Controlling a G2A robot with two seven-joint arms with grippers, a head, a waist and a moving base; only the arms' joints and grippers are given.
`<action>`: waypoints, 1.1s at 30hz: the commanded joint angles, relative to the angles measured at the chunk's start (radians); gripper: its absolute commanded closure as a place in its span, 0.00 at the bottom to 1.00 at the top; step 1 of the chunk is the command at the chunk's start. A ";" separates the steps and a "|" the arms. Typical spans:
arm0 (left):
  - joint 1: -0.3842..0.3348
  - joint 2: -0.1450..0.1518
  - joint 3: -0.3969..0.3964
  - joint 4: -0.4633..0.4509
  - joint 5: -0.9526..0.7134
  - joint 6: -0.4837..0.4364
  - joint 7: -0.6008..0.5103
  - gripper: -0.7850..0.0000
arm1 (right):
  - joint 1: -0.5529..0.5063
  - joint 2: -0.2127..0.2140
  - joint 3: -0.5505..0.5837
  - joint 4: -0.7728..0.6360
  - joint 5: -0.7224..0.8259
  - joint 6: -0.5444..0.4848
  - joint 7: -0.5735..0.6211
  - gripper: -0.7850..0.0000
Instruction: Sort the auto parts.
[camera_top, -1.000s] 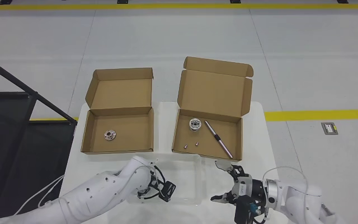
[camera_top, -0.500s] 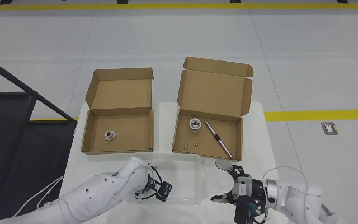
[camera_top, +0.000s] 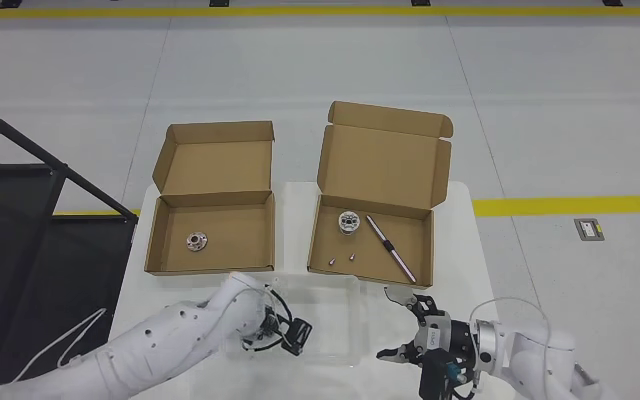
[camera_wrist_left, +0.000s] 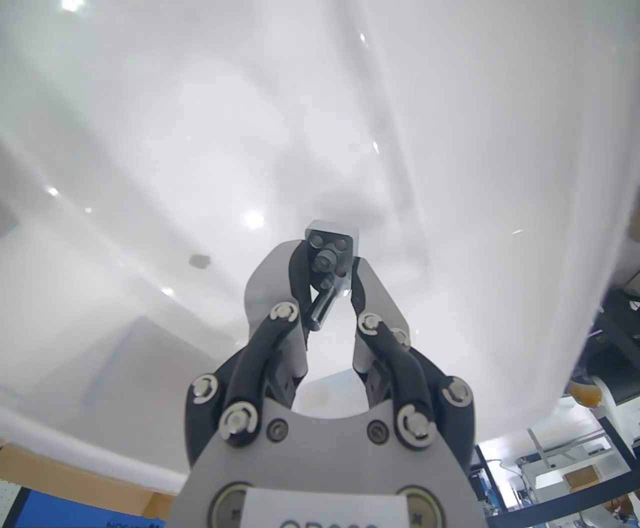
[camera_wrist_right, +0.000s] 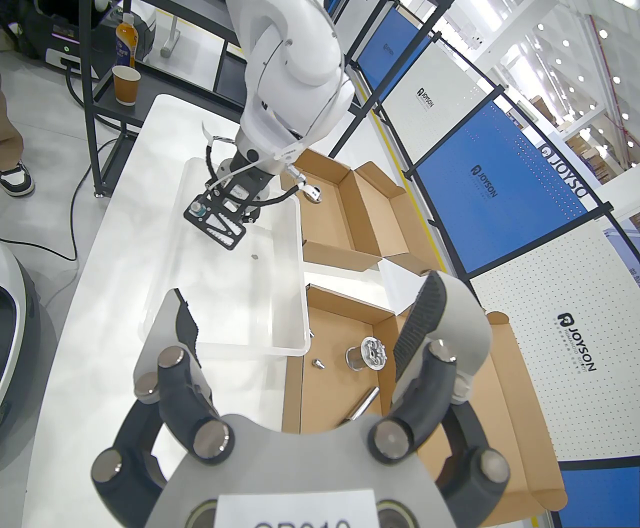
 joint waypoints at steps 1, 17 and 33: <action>-0.045 0.028 -0.004 -0.025 -0.042 0.000 0.033 1.00 | 0.000 0.000 0.000 0.000 0.000 0.000 0.000 0.00; 0.024 0.341 -0.387 -0.141 -0.146 0.189 0.058 1.00 | 0.000 0.000 0.000 0.000 0.000 0.000 0.000 0.00; 0.097 0.359 -0.442 0.000 -0.188 0.301 0.216 1.00 | 0.000 0.000 0.000 0.000 0.000 0.000 0.000 0.00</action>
